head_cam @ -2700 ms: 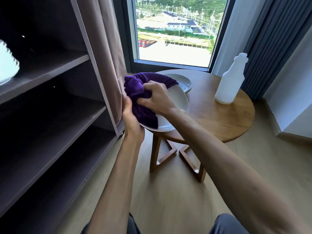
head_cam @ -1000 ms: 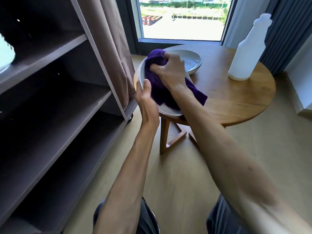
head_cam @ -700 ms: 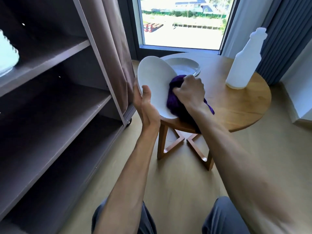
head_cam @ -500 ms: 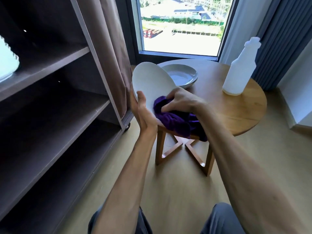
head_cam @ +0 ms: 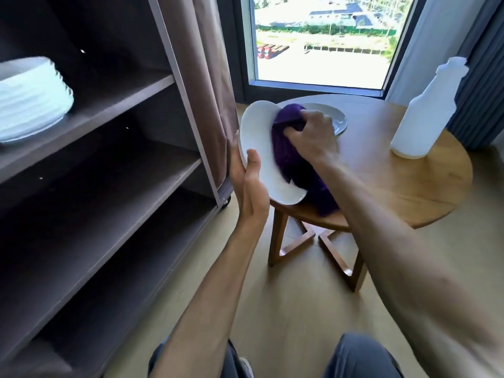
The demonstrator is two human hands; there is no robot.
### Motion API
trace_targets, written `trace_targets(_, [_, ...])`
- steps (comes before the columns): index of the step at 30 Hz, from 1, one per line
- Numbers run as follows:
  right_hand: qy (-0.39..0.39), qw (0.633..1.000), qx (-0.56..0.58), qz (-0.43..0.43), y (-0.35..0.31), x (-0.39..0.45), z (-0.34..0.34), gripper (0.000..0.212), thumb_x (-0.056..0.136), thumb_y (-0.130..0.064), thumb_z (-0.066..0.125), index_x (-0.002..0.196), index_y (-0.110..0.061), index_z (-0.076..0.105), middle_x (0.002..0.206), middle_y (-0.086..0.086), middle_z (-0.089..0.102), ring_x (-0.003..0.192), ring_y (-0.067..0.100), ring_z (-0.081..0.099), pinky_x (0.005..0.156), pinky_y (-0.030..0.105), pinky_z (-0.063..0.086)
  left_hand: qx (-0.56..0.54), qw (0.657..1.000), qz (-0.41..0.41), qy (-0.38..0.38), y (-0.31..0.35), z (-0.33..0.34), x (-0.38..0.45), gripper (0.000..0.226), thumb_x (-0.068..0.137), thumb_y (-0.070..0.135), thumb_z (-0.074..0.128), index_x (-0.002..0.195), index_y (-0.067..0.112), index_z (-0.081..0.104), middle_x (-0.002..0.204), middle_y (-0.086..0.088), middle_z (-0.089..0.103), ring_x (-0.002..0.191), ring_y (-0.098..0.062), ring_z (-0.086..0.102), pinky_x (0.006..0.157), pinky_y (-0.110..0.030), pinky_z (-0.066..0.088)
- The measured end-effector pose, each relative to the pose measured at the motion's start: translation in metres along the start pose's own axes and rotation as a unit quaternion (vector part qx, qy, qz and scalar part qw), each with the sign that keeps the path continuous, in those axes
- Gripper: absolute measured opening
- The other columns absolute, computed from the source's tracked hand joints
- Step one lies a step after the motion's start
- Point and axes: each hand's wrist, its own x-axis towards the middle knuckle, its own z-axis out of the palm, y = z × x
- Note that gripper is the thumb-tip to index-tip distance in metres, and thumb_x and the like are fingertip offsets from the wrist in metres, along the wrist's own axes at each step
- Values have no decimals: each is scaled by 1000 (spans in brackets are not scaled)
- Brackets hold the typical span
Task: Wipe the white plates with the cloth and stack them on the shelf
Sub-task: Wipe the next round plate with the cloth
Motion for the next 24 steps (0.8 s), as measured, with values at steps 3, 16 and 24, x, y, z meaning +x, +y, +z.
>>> trace_targets(3, [4,995,-81,55,17,-12,10,28,81,-29,66,99,-8,71,97,16,70,97,38,63,76,35,47,22,1000,1,18,1,-2,-2,44,111,21,40,154,14,39,139,3,55,112,10,59,92,-18,55])
trace_targets(16, [-158,973,105,-133,-20,-51,-8,16,77,-14,76,69,-21,65,56,-11,51,56,1,48,56,12,34,-10,998,-69,13,-5,7,2,50,104,41,39,135,6,56,121,-9,66,112,-16,67,93,-28,55])
trace_targets(24, [16,993,114,-10,-11,-37,-5,17,84,-37,69,94,-26,77,80,-5,73,78,15,65,70,22,50,-38,987,-154,-39,-5,15,-6,65,93,52,42,149,20,49,141,-8,59,130,-22,58,112,-43,48])
